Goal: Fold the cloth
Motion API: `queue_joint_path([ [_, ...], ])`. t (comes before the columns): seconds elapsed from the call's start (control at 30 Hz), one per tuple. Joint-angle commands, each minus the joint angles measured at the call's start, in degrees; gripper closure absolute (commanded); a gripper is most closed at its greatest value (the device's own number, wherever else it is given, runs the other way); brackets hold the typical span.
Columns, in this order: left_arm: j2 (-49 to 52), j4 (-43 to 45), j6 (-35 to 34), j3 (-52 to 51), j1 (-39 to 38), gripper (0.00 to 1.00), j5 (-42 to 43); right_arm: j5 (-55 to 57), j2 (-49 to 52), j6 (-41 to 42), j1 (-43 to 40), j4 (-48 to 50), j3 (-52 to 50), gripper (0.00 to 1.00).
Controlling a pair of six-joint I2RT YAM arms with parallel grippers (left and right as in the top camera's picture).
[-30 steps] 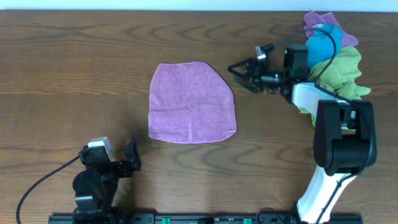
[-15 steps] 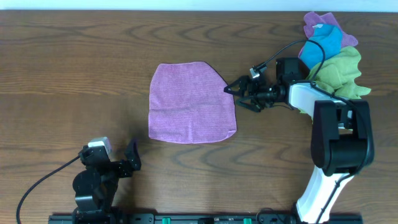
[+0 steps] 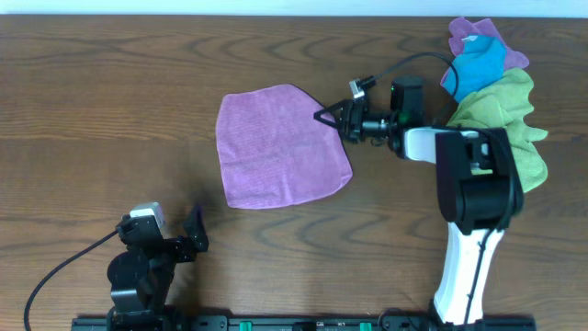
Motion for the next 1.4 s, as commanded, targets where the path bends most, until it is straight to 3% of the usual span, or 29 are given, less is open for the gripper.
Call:
queue_joint_path([
  [0.0, -0.33, -0.17, -0.22, -1.05, -0.2, 0.05, -0.2, 1.51, 2.62, 6.91, 0.22, 4.55, 2.49, 0.01],
  [0.13, -0.33, -0.17, -0.22, -1.05, -0.2, 0.04, -0.2, -1.9, 2.62, 6.38, 0.39, 4.94, 9.29, 0.01],
  [0.33, -0.33, -0.17, -0.22, -1.05, -0.2, 0.05, -0.17, -14.78, 2.62, 6.97, 1.31, 15.85, 20.44, 0.03],
  [0.4, -0.33, -0.17, -0.22, -1.05, -0.2, 0.05, -0.17, -21.11, 2.62, 7.98, 1.46, 16.79, 24.65, 0.09],
  [0.6, -0.33, -0.17, -0.22, -1.05, -0.2, 0.05, -0.17, -21.18, 2.62, 16.94, 0.22, 17.25, 26.21, 0.09],
  [0.67, -0.33, -0.17, -0.22, -1.05, -0.2, 0.04, -0.17, -20.26, 2.62, 16.85, -0.39, 17.22, 26.21, 0.01],
  [0.77, -0.33, -0.17, -0.22, -1.05, -0.2, 0.05, -0.17, -18.27, 2.73, 13.7, -1.42, 16.85, 26.18, 0.01],
  [0.93, -0.33, -0.17, -0.22, -1.05, -0.2, 0.05, -0.17, -9.92, 3.78, 0.76, -3.52, 3.78, 26.18, 0.01],
  [1.03, -0.33, -0.17, -0.22, -1.05, -0.2, 0.04, -0.2, 5.9, 4.09, -5.22, -4.28, -12.13, 26.18, 0.01],
  [1.2, -0.33, -0.17, -0.22, -1.05, -0.2, 0.05, -0.17, 16.28, 4.07, -5.62, -4.66, -15.76, 28.98, 0.01],
  [1.37, -0.33, -0.17, -0.22, -1.05, -0.2, 0.05, -0.17, 24.33, 4.07, -16.02, -5.16, -30.05, 36.15, 0.01],
])
